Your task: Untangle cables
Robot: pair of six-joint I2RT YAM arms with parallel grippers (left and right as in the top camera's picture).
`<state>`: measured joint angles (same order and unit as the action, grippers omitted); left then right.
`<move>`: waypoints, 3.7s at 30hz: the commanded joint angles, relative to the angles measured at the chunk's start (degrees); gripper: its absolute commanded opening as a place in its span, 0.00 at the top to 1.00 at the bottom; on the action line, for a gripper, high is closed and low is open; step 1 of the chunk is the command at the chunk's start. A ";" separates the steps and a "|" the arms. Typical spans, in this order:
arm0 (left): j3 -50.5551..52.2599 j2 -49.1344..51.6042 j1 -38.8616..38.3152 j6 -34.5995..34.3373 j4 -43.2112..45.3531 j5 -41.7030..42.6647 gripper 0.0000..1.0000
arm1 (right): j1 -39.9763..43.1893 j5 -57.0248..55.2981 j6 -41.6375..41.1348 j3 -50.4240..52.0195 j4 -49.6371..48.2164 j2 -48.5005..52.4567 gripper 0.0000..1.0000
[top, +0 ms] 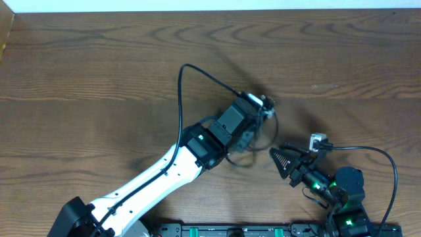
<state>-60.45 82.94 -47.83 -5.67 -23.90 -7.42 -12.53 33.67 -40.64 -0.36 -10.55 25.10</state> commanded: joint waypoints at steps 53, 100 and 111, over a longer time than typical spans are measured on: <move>0.22 4.20 22.75 31.61 -17.22 70.82 0.92 | 5.90 0.79 19.32 -2.01 -19.32 -0.35 0.41; 0.22 4.20 10.36 31.58 -17.22 80.89 0.92 | 4.57 4.26 16.90 -2.01 -17.40 -0.33 0.42; 0.22 4.20 10.45 31.61 -16.90 87.76 0.93 | 4.57 10.40 18.67 -2.01 -17.73 -0.33 0.38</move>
<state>-60.34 87.02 -36.47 24.36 -41.54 72.51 -7.31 37.28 -23.42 -1.45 -28.45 24.99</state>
